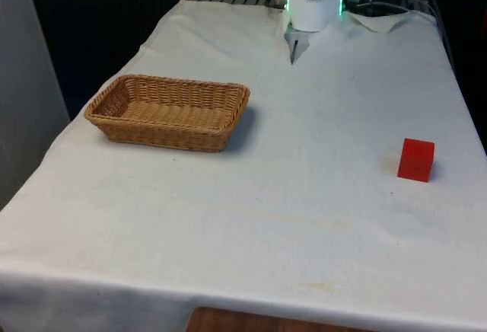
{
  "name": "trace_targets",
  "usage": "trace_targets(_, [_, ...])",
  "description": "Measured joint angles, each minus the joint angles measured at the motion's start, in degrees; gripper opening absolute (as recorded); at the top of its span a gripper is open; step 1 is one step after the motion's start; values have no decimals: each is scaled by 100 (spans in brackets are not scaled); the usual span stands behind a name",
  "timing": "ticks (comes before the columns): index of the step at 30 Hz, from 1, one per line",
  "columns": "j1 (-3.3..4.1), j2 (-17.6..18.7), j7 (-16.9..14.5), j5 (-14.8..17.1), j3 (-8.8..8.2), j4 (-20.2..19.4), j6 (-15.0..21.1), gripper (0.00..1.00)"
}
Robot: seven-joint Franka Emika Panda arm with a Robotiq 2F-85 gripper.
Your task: Pick up the cube and place it into the basket.
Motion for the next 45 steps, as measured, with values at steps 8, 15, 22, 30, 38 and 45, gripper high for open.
trace_targets(8, [23,115,258,-34,218,132,57,100])
trace_targets(15, [40,264,493,-69,378,252,155,100])
trace_targets(22, [52,447,728,-138,544,372,258,100])
trace_targets(30, [80,693,1003,-201,762,481,413,100])
trace_targets(38, [97,917,1215,-223,922,487,665,100])
trace_targets(45, [115,1163,1381,-223,1060,521,911,100])
